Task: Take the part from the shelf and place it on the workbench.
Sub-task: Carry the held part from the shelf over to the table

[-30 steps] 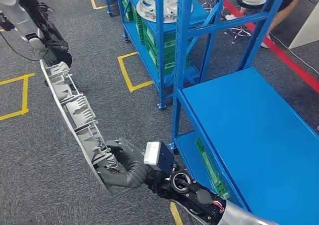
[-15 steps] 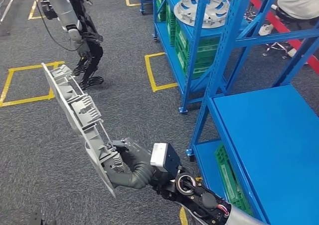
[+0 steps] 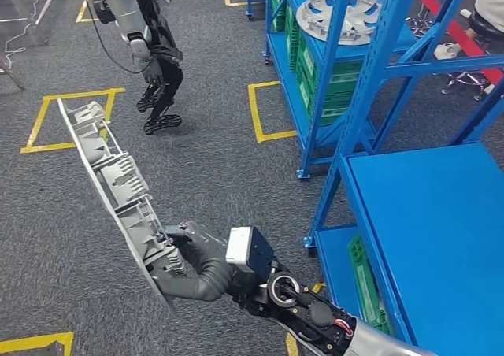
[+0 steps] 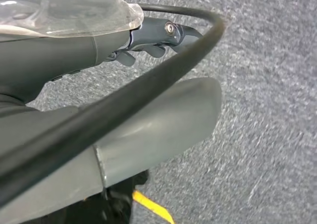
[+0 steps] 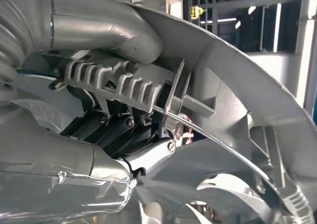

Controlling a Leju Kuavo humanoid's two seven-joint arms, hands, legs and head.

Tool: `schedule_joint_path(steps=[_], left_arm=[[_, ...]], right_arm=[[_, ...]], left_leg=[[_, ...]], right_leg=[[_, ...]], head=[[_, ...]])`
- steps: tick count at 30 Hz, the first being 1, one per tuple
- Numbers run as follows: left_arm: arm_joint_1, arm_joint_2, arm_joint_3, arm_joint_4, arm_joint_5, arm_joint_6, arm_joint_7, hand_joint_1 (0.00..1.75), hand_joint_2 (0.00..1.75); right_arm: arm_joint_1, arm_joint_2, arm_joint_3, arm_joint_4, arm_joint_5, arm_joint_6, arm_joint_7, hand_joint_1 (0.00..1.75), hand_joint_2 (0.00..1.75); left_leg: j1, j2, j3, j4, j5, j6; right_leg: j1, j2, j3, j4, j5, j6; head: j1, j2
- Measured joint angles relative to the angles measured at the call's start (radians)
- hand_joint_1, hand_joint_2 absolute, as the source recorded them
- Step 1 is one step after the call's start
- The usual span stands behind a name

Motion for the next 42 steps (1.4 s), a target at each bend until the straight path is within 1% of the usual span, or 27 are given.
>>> schedule_joint_path(steps=[2,4,6,7,9,11,12,13,15,16,18,19,20,22,24,25,26,27,28,31,33,35,37,39,40,41,42], left_arm=[[-0.002,0.001,0.0,0.0,0.0,0.0,0.0,0.0,0.0],[0.0,0.001,0.0,0.0,0.0,0.0,0.0,0.0,0.0],[0.001,0.002,0.0,0.0,0.0,0.0,0.0,0.0,0.0],[0.001,0.002,0.0,0.0,0.0,0.0,0.0,0.0,0.0],[0.0,0.003,0.0,0.0,0.0,0.0,0.0,0.0,0.0],[0.0,0.003,0.0,0.0,0.0,0.0,0.0,0.0,0.0],[0.0,0.003,0.0,0.0,0.0,0.0,0.0,0.0,0.0],[0.0,0.002,0.0,0.0,0.0,0.0,0.0,0.0,0.0],[-0.001,0.002,0.0,0.0,0.0,0.0,0.0,0.0,0.0],[-0.001,0.002,0.0,0.0,0.0,0.0,0.001,0.0,0.0],[0.0,0.001,0.0,0.0,0.0,0.0,0.002,0.0,0.0],[0.002,0.002,0.0,0.0,0.0,0.0,0.003,0.0,0.0],[0.004,0.003,0.0,0.001,0.0,0.0,0.004,0.0,0.0],[0.004,0.003,0.0,0.001,-0.001,0.0,0.004,0.0,0.0],[0.0,0.004,0.0,0.002,-0.001,0.0,0.004,0.0,0.0],[-0.001,0.004,0.0,0.002,-0.001,0.0,0.004,0.0,0.0],[0.0,0.004,0.0,0.002,-0.002,0.0,0.005,0.0,0.0],[0.001,0.004,0.0,0.002,-0.003,0.0,0.005,0.0,0.0],[0.001,0.005,0.0,0.002,-0.004,0.0,0.006,0.0,0.0],[-0.001,0.008,0.0,0.002,-0.01,-0.001,0.007,0.0,0.0],[-0.002,0.008,0.0,0.002,-0.014,-0.003,0.008,0.0,0.0],[0.001,0.008,0.0,0.002,-0.016,-0.004,0.01,0.0,0.0],[0.001,0.009,0.0,0.002,-0.017,-0.004,0.01,0.0,0.0],[0.0,0.01,0.0,0.002,-0.019,-0.004,0.011,0.0,0.0],[0.0,0.01,0.0,0.002,-0.019,-0.004,0.011,0.0,0.0],[0.0,0.01,0.0,0.002,-0.019,-0.004,0.011,0.0,0.0],[0.0,0.01,0.0,0.002,-0.019,-0.004,0.011,0.0,0.0]], right_arm=[[-0.001,0.0,0.001,0.0,0.001,0.0,0.0,1.55,1.75],[-0.001,0.001,0.002,0.0,0.001,0.0,0.0,1.55,1.75],[-0.002,0.001,0.003,0.0,0.001,0.0,-0.001,1.55,1.75],[-0.002,0.002,0.003,0.0,0.001,0.0,-0.001,1.55,1.75],[-0.001,0.002,0.004,0.0,0.001,0.0,-0.002,1.55,1.75],[0.002,0.002,0.004,0.001,0.003,0.0,-0.002,1.55,1.75],[0.004,0.002,0.004,0.001,0.004,-0.001,-0.002,1.55,1.75],[0.004,0.002,0.004,0.001,0.005,-0.002,-0.003,1.55,1.75],[0.003,0.002,0.004,0.001,0.007,-0.004,-0.003,1.55,1.75],[0.003,0.002,0.004,0.001,0.007,-0.004,-0.004,1.55,1.75],[0.002,0.002,0.004,0.002,0.008,-0.004,-0.005,1.55,1.75],[0.002,0.002,0.005,0.002,0.008,-0.004,-0.006,1.55,1.75],[0.002,0.002,0.005,0.002,0.01,-0.005,-0.006,1.55,1.75],[0.0,0.003,0.005,0.002,0.014,-0.005,-0.007,1.55,1.75],[0.0,0.003,0.005,0.005,0.018,-0.007,-0.007,1.55,1.75],[0.0,0.003,0.005,0.006,0.02,-0.008,-0.008,1.55,1.75],[0.001,0.003,0.005,0.008,0.021,-0.009,-0.008,1.55,1.75],[0.002,0.004,0.005,0.009,0.024,-0.01,-0.008,1.55,1.75],[0.003,0.004,0.005,0.009,0.025,-0.011,-0.009,1.55,1.75],[0.003,0.004,0.004,0.009,0.03,-0.011,-0.012,1.55,1.75],[0.003,0.004,0.003,0.009,0.032,-0.008,-0.014,1.55,1.75],[0.003,0.004,0.003,0.009,0.032,-0.007,-0.016,1.55,1.75],[0.002,0.004,0.002,0.009,0.032,-0.008,-0.017,1.55,1.75],[0.004,0.003,0.001,0.009,0.032,-0.01,-0.019,1.55,1.75],[0.006,0.003,0.001,0.01,0.032,-0.011,-0.019,1.55,1.75],[0.008,0.003,0.001,0.011,0.031,-0.011,-0.019,1.55,1.75],[0.01,0.003,0.001,0.012,0.03,-0.01,-0.019,1.55,1.75]], left_leg=[[-0.005,0.011,0.034,-0.069,0.018,0.013],[-0.008,-0.004,0.033,-0.068,0.017,0.03],[-0.006,-0.014,0.035,-0.07,0.017,0.043],[-0.004,-0.02,0.037,-0.071,0.018,0.05],[-0.006,-0.031,0.038,-0.07,0.017,0.057],[-0.009,-0.047,0.039,-0.07,0.016,0.06],[-0.01,-0.057,0.041,-0.07,0.015,0.06],[-0.01,-0.068,0.043,-0.07,0.015,0.06],[-0.011,-0.088,0.044,-0.068,0.013,0.057],[-0.012,-0.097,0.042,-0.066,0.012,0.054],[-0.012,-0.113,0.033,-0.063,0.015,0.044],[-0.01,-0.122,0.029,-0.064,0.018,0.038],[-0.009,-0.121,0.026,-0.061,0.017,0.032],[-0.01,-0.086,0.005,-0.016,-0.013,0.023],[-0.011,-0.045,-0.057,0.111,-0.076,0.015],[-0.01,-0.039,-0.092,0.18,-0.102,0.011],[-0.008,-0.036,-0.115,0.224,-0.111,0.008],[-0.007,-0.033,-0.12,0.23,-0.102,0.005],[-0.005,-0.028,-0.101,0.192,-0.075,0.004],[-0.006,0.019,0.004,-0.014,0.012,0.008],[-0.012,0.028,0.024,-0.057,0.018,0.022],[-0.011,0.007,0.023,-0.057,0.018,0.036],[-0.007,-0.011,0.028,-0.06,0.019,0.049],[-0.006,-0.027,0.03,-0.061,0.02,0.058],[-0.007,-0.037,0.03,-0.061,0.019,0.061],[-0.009,-0.049,0.03,-0.061,0.019,0.061],[-0.011,-0.063,0.03,-0.06,0.019,0.062]], right_leg=[[0.005,-0.009,0.001,0.004,-0.007,0.011],[0.006,-0.017,0.005,0.004,-0.012,0.02],[0.002,0.0,-0.007,0.036,-0.037,0.031],[0.0,0.014,-0.027,0.082,-0.065,0.036],[-0.002,0.039,-0.093,0.228,-0.136,0.039],[-0.002,0.044,-0.144,0.332,-0.164,0.037],[-0.002,0.044,-0.146,0.33,-0.149,0.034],[-0.002,0.048,-0.129,0.287,-0.116,0.03],[-0.002,0.078,-0.07,0.144,-0.037,0.02],[-0.003,0.095,-0.041,0.082,-0.014,0.016],[-0.002,0.111,-0.017,0.03,-0.007,0.012],[-0.002,0.103,-0.012,0.023,-0.008,0.011],[-0.003,0.094,-0.011,0.02,-0.005,0.007],[-0.006,0.072,-0.005,0.009,0.0,-0.002],[-0.006,0.048,-0.003,0.005,0.001,-0.007],[-0.005,0.036,-0.004,0.005,0.0,-0.008],[-0.004,0.024,-0.004,0.005,-0.001,-0.009],[-0.004,0.013,-0.004,0.006,-0.002,-0.009],[-0.004,0.002,-0.003,0.006,-0.004,-0.008],[0.001,-0.025,0.001,0.012,-0.014,0.004],[0.008,-0.039,0.004,0.014,-0.021,0.014],[0.007,-0.049,0.007,0.015,-0.029,0.024],[0.002,-0.021,-0.007,0.059,-0.062,0.034],[-0.001,0.025,-0.063,0.188,-0.128,0.04],[-0.002,0.036,-0.099,0.265,-0.159,0.04],[-0.001,0.041,-0.127,0.321,-0.174,0.039],[-0.001,0.044,-0.14,0.34,-0.169,0.036]], head=[[-0.002,0.0],[0.004,0.0],[0.012,0.0],[0.016,0.0],[0.028,0.0],[0.035,0.0],[0.038,0.0],[0.041,0.0],[0.048,0.0],[0.05,0.0],[0.049,0.0],[0.048,0.0],[0.046,0.0],[0.037,0.0],[0.022,0.0],[0.017,0.0],[0.013,0.0],[0.009,0.0],[0.005,0.0],[-0.008,0.0],[-0.007,0.0],[0.001,0.0],[0.008,0.0],[0.019,0.0],[0.025,0.0],[0.03,0.0],[0.034,0.0]])
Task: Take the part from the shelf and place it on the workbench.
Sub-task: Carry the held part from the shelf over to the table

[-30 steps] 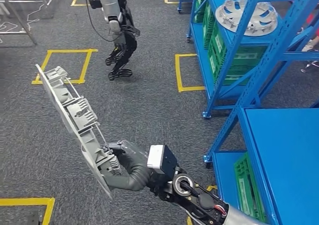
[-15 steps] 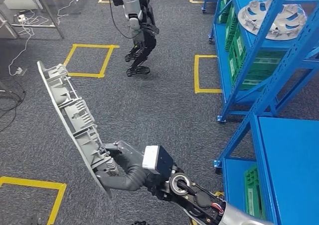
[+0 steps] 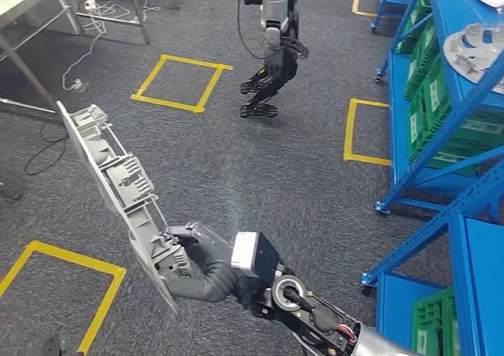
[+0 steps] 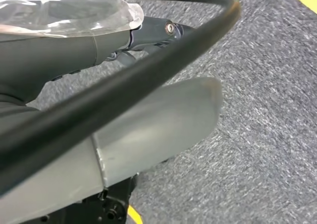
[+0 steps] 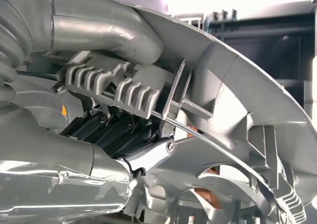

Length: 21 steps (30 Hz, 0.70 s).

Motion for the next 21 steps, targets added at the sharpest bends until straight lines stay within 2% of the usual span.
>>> schedule_joint_path(steps=[1,2,4,5,6,8,9,10,12,13,14,15,16,17,18,20,21], left_arm=[[0.0,0.0,0.0,0.0,0.0,0.0,0.0,0.0,0.0],[0.0,0.0,0.0,0.0,0.0,0.0,0.0,0.0,0.0],[-0.001,-0.002,0.0,0.0,0.0,0.0,0.0,0.0,0.0],[-0.001,-0.002,0.0,0.0,0.0,0.0,0.0,0.0,0.0],[-0.001,-0.002,0.0,0.0,0.001,0.0,0.001,0.0,0.0],[0.004,-0.001,0.0,0.0,0.002,0.001,0.002,0.0,0.0],[0.005,-0.001,0.0,0.0,0.003,0.002,0.003,0.0,0.0],[0.005,-0.001,0.0,0.0,0.004,0.003,0.003,0.0,0.0],[0.001,-0.001,0.0,0.0,0.004,0.003,0.003,0.0,0.0],[-0.001,-0.001,0.0,0.0,0.005,0.004,0.003,0.0,0.0],[-0.002,-0.001,0.0,0.0,0.005,0.004,0.003,0.0,0.0],[-0.001,-0.001,0.0,0.0,0.005,0.004,0.003,0.0,0.0],[0.0,-0.002,0.0,0.0,0.006,0.004,0.003,0.0,0.0],[0.0,0.0,0.0,0.0,0.006,0.004,0.003,0.0,0.0],[0.0,0.001,0.0,0.0,0.006,0.005,0.003,0.0,0.0],[-0.003,0.003,0.0,0.0,0.006,0.005,0.003,0.0,0.0],[-0.003,0.004,0.0,0.0,0.006,0.005,0.003,0.0,0.0]], right_arm=[[0.001,0.0,0.0,0.001,-0.001,0.002,0.0,1.55,1.75],[0.001,0.0,0.0,0.002,-0.002,0.004,-0.001,1.55,1.75],[0.001,0.0,0.0,0.003,-0.003,0.009,-0.003,1.55,1.75],[0.001,0.0,0.0,0.004,-0.003,0.011,-0.004,1.55,1.75],[0.0,0.0,0.0,0.004,-0.003,0.013,-0.005,1.55,1.75],[-0.001,0.001,0.0,0.005,-0.004,0.017,-0.008,1.55,1.75],[-0.002,0.002,0.0,0.005,-0.005,0.018,-0.008,1.55,1.75],[-0.003,0.004,0.0,0.006,-0.006,0.02,-0.008,1.55,1.75],[-0.006,0.005,0.001,0.008,-0.007,0.023,-0.008,1.55,1.75],[-0.007,0.006,0.001,0.009,-0.008,0.024,-0.008,1.55,1.75],[-0.007,0.006,0.001,0.011,-0.009,0.025,-0.007,1.55,1.75],[-0.007,0.006,0.002,0.012,-0.011,0.025,-0.007,1.55,1.75],[-0.008,0.006,0.002,0.013,-0.012,0.025,-0.007,1.55,1.75],[-0.008,0.006,0.002,0.014,-0.012,0.026,-0.007,1.55,1.75],[-0.009,0.007,0.002,0.014,-0.013,0.026,-0.006,1.55,1.75],[-0.013,0.008,0.003,0.014,-0.013,0.026,-0.005,1.55,1.75],[-0.014,0.009,0.004,0.014,-0.013,0.026,-0.004,1.55,1.75]], left_leg=[[-0.001,-0.014,0.002,0.0,0.0,0.0],[-0.002,-0.028,0.004,0.0,0.0,0.0],[-0.003,-0.054,0.004,0.002,0.0,-0.003],[-0.002,-0.065,0.0,0.002,0.001,-0.006],[0.001,-0.076,-0.006,0.002,0.003,-0.012],[0.005,-0.096,-0.015,0.001,0.009,-0.025],[0.005,-0.087,-0.019,0.006,0.006,-0.031],[0.003,-0.063,-0.029,0.027,-0.007,-0.037],[0.001,0.001,-0.082,0.133,-0.065,-0.049],[0.002,0.019,-0.118,0.205,-0.097,-0.055],[0.004,0.026,-0.148,0.265,-0.118,-0.06],[0.007,0.029,-0.161,0.292,-0.121,-0.064],[0.01,0.033,-0.152,0.278,-0.105,-0.067],[0.011,0.041,-0.121,0.222,-0.074,-0.069],[0.012,0.058,-0.076,0.142,-0.04,-0.07],[0.008,0.09,-0.011,0.02,0.001,-0.06],[0.005,0.095,0.0,-0.003,0.005,-0.051]], right_leg=[[0.0,0.003,0.007,-0.023,0.025,-0.005],[0.001,0.013,0.032,-0.085,0.067,-0.011],[0.001,0.064,0.09,-0.23,0.139,-0.026],[0.002,0.085,0.113,-0.28,0.156,-0.031],[0.002,0.098,0.124,-0.304,0.16,-0.034],[0.002,0.081,0.135,-0.318,0.159,-0.036],[0.0,0.068,0.138,-0.325,0.162,-0.038],[-0.003,0.054,0.141,-0.332,0.166,-0.04],[-0.005,0.023,0.144,-0.341,0.171,-0.044],[-0.005,0.008,0.143,-0.341,0.171,-0.045],[-0.004,-0.007,0.141,-0.341,0.17,-0.046],[-0.004,-0.022,0.14,-0.341,0.17,-0.045],[-0.004,-0.035,0.141,-0.341,0.168,-0.044],[-0.005,-0.048,0.142,-0.34,0.167,-0.042],[-0.004,-0.06,0.143,-0.339,0.164,-0.039],[0.001,-0.078,0.146,-0.337,0.157,-0.029],[0.004,-0.086,0.147,-0.336,0.154,-0.023]], head=[[0.004,0.0],[0.007,0.0],[0.012,0.0],[0.013,0.0],[0.013,0.0],[0.014,0.0],[0.014,0.0],[0.009,0.0],[-0.005,0.0],[-0.012,0.0],[-0.017,0.0],[-0.021,0.0],[-0.025,0.0],[-0.029,0.0],[-0.033,0.0],[-0.04,0.0],[-0.04,0.0]])
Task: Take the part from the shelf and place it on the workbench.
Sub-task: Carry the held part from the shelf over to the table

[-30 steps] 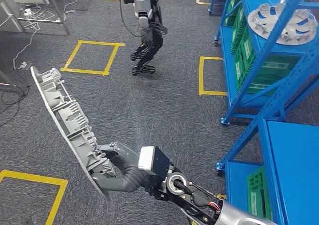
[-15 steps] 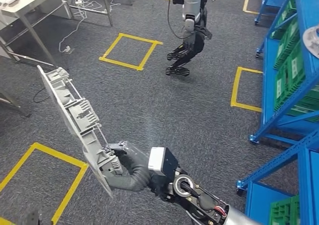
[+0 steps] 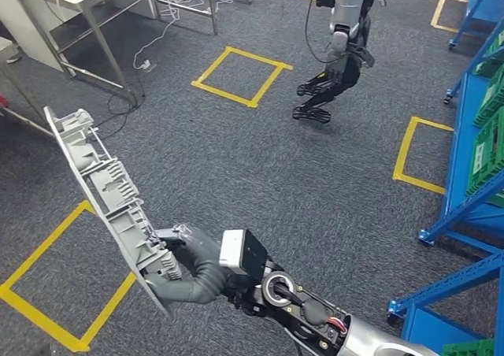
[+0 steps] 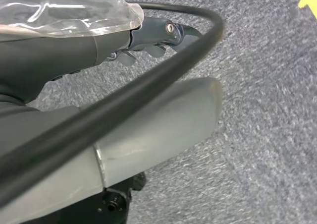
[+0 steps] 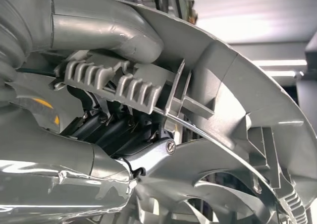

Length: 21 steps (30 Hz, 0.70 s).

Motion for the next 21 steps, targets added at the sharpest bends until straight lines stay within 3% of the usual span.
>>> schedule_joint_path(steps=[2,4,5,7,8,9,10,11,13,14,16,17,18,19,21], left_arm=[[0.003,0.0,0.0,0.0,0.0,0.0,0.0,0.0,0.0],[0.006,0.0,0.0,0.0,0.001,0.0,0.0,0.0,0.0],[0.005,0.0,0.0,0.0,0.001,0.0,0.0,0.0,0.0],[0.004,0.001,0.0,0.0,0.001,0.0,0.0,0.0,0.0],[0.003,0.001,0.0,0.0,0.002,0.0,0.0,0.0,0.0],[0.004,0.0,0.0,0.0,0.002,0.001,0.001,0.0,0.0],[0.004,0.0,0.0,0.0,0.002,0.001,0.002,0.0,0.0],[0.004,0.0,0.0,0.0,0.002,0.001,0.004,0.0,0.0],[0.003,-0.001,0.0,0.0,0.002,0.002,0.007,0.0,0.0],[0.002,-0.001,0.0,0.0,0.002,0.003,0.01,0.0,0.0],[0.003,-0.001,0.0,0.0,0.002,0.004,0.014,0.0,0.0],[0.006,0.0,0.0,0.0,0.002,0.006,0.015,0.0,0.0],[0.009,0.001,0.0,0.0,0.003,0.008,0.016,0.0,0.0],[0.011,0.002,0.0,0.0,0.003,0.01,0.017,0.0,0.0],[0.006,0.004,0.0,0.0,0.001,0.018,0.019,0.0,0.0]], right_arm=[[-0.002,0.001,0.002,0.0,0.0,0.0,0.001,1.55,1.75],[-0.004,0.002,0.004,0.0,0.0,0.0,0.002,1.55,1.75],[-0.004,0.002,0.005,0.0,0.0,-0.001,0.002,1.55,1.75],[-0.004,0.002,0.007,0.001,-0.001,-0.002,0.002,1.55,1.75],[-0.003,0.002,0.008,0.002,-0.001,-0.002,0.002,1.55,1.75],[-0.002,0.002,0.009,0.004,-0.001,-0.002,0.003,1.55,1.75],[-0.002,0.002,0.01,0.006,-0.001,-0.003,0.003,1.55,1.75],[-0.003,0.002,0.011,0.007,-0.002,-0.003,0.003,1.55,1.75],[-0.003,0.002,0.013,0.008,-0.003,-0.003,0.003,1.55,1.75],[-0.003,0.002,0.014,0.008,-0.004,-0.003,0.003,1.55,1.75],[-0.004,0.002,0.015,0.009,-0.005,-0.003,0.003,1.55,1.75],[-0.005,0.003,0.015,0.009,-0.005,-0.004,0.003,1.55,1.75],[-0.005,0.004,0.015,0.008,-0.006,-0.004,0.003,1.55,1.75],[-0.005,0.006,0.015,0.008,-0.006,-0.004,0.003,1.55,1.75],[-0.007,0.008,0.015,0.009,-0.007,-0.003,0.004,1.55,1.75]], left_leg=[[-0.003,-0.02,-0.002,-0.002,-0.001,0.02],[0.0,-0.037,0.001,-0.004,0.0,0.034],[0.003,-0.045,0.004,-0.005,0.0,0.04],[0.002,-0.063,0.005,-0.005,-0.001,0.048],[0.001,-0.073,0.005,-0.005,-0.001,0.05],[-0.001,-0.086,0.005,-0.005,-0.001,0.051],[-0.003,-0.099,0.006,-0.004,-0.001,0.051],[-0.004,-0.113,0.009,-0.004,-0.002,0.051],[-0.006,-0.14,0.012,-0.004,-0.003,0.049],[-0.006,-0.151,0.01,-0.002,-0.002,0.046],[-0.002,-0.17,-0.002,-0.001,0.002,0.035],[0.0,-0.181,-0.007,-0.001,0.005,0.029],[0.002,-0.183,-0.01,-0.001,0.006,0.023],[0.001,-0.168,-0.017,0.012,-0.002,0.018],[-0.001,-0.113,-0.06,0.099,-0.051,0.009]], right_leg=[[0.002,-0.015,0.005,0.0,-0.005,0.01],[-0.002,0.002,-0.001,0.024,-0.027,0.021],[-0.005,0.024,-0.018,0.066,-0.054,0.025],[-0.007,0.07,-0.083,0.21,-0.123,0.028],[-0.008,0.08,-0.117,0.28,-0.148,0.029],[-0.008,0.084,-0.138,0.319,-0.154,0.027],[-0.007,0.087,-0.14,0.316,-0.137,0.025],[-0.007,0.092,-0.123,0.27,-0.101,0.02],[-0.007,0.13,-0.061,0.123,-0.02,0.006],[-0.007,0.151,-0.036,0.065,0.004,0.0],[-0.005,0.168,-0.016,0.022,0.008,-0.006],[-0.004,0.159,-0.012,0.014,0.008,-0.007],[-0.007,0.147,-0.009,0.008,0.009,-0.009],[-0.01,0.135,-0.006,0.001,0.012,-0.011],[-0.014,0.106,0.0,-0.011,0.017,-0.015]], head=[[0.006,0.0],[0.012,0.0],[0.017,0.0],[0.029,0.0],[0.035,0.0],[0.039,0.0],[0.043,0.0],[0.047,0.0],[0.052,0.0],[0.051,0.0],[0.053,0.0],[0.055,0.0],[0.058,0.0],[0.054,0.0],[0.039,0.0]])
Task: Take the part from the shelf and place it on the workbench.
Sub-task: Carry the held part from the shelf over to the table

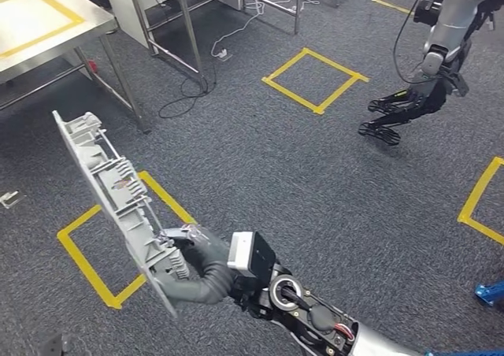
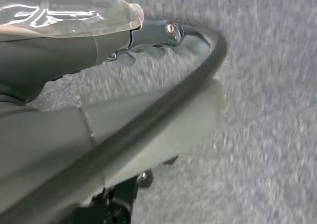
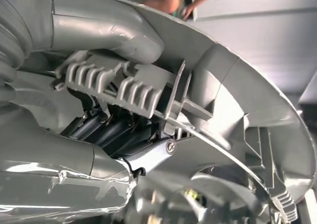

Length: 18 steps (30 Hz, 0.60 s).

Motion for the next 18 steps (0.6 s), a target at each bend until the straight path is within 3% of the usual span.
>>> schedule_joint_path(steps=[2,3,4,5,6,8,10,12,14,16,18], left_arm=[[-0.004,0.0,0.0,0.0,-0.002,0.008,0.003,0.0,0.0],[-0.004,0.0,0.0,0.0,-0.002,0.011,0.004,0.0,0.0],[-0.003,-0.001,0.0,0.0,-0.003,0.012,0.005,0.0,0.0],[-0.002,-0.001,0.0,0.0,-0.003,0.013,0.006,0.0,0.0],[-0.002,0.0,0.0,0.0,-0.003,0.014,0.006,0.0,0.0],[-0.005,0.001,0.0,0.0,-0.003,0.015,0.007,0.0,0.0],[-0.006,0.0,0.0,0.0,-0.002,0.016,0.008,0.0,0.0],[-0.003,-0.001,0.0,0.0,-0.002,0.017,0.01,0.0,0.0],[-0.003,-0.001,0.0,0.0,-0.002,0.019,0.011,0.0,0.0],[-0.004,-0.002,0.0,0.0,-0.003,0.021,0.012,0.0,0.0],[-0.004,-0.002,0.0,0.0,-0.003,0.022,0.013,0.0,0.0]], right_arm=[[0.0,0.0,0.0,0.002,-0.001,0.001,0.0,1.55,1.75],[0.001,0.0,0.0,0.004,-0.001,0.001,0.001,1.55,1.75],[0.001,0.0,0.0,0.005,-0.002,0.001,0.0,1.55,1.75],[0.001,0.0,0.0,0.005,-0.002,0.001,0.0,1.55,1.75],[0.0,0.0,0.001,0.005,-0.003,0.001,0.0,1.55,1.75],[-0.002,0.0,0.001,0.005,-0.003,0.001,0.001,1.55,1.75],[-0.004,0.0,0.001,0.005,-0.005,0.001,0.002,1.55,1.75],[-0.005,0.0,0.001,0.005,-0.008,0.0,0.003,1.55,1.75],[-0.007,0.001,0.001,0.005,-0.01,-0.002,0.004,1.55,1.75],[-0.008,0.001,0.001,0.005,-0.012,-0.004,0.005,1.55,1.75],[-0.006,0.0,0.002,0.006,-0.013,-0.005,0.005,1.55,1.75]], left_leg=[[0.001,0.039,-0.072,0.14,-0.06,-0.01],[0.003,0.045,-0.096,0.186,-0.071,-0.014],[0.006,0.049,-0.1,0.194,-0.064,-0.018],[0.009,0.054,-0.082,0.158,-0.038,-0.021],[0.011,0.067,-0.044,0.088,-0.003,-0.023],[0.01,0.108,0.029,-0.05,0.046,-0.019],[0.004,0.121,0.051,-0.096,0.052,-0.003],[0.003,0.098,0.049,-0.093,0.051,0.014],[0.006,0.08,0.051,-0.095,0.052,0.029],[0.005,0.062,0.052,-0.096,0.053,0.039],[0.001,0.039,0.053,-0.095,0.052,0.044]], right_leg=[[0.002,-0.027,-0.001,-0.001,0.0,-0.002],[0.002,-0.041,-0.002,-0.001,-0.001,-0.003],[0.002,-0.054,-0.002,-0.001,-0.002,-0.002],[0.002,-0.066,-0.002,0.0,-0.004,0.0],[0.001,-0.077,0.0,0.002,-0.006,0.003],[0.006,-0.096,0.002,0.007,-0.014,0.014],[0.014,-0.111,0.005,0.01,-0.022,0.025],[0.013,-0.121,0.009,0.012,-0.029,0.035],[0.008,-0.089,-0.005,0.05,-0.059,0.045],[0.005,-0.039,-0.062,0.179,-0.127,0.049],[0.004,-0.022,-0.128,0.318,-0.176,0.047]], head=[[-0.015,0.0],[-0.019,0.0],[-0.023,0.0],[-0.027,0.0],[-0.031,0.0],[-0.041,0.0],[-0.041,0.0],[-0.032,0.0],[-0.024,0.0],[-0.011,0.0],[0.0,0.0]])
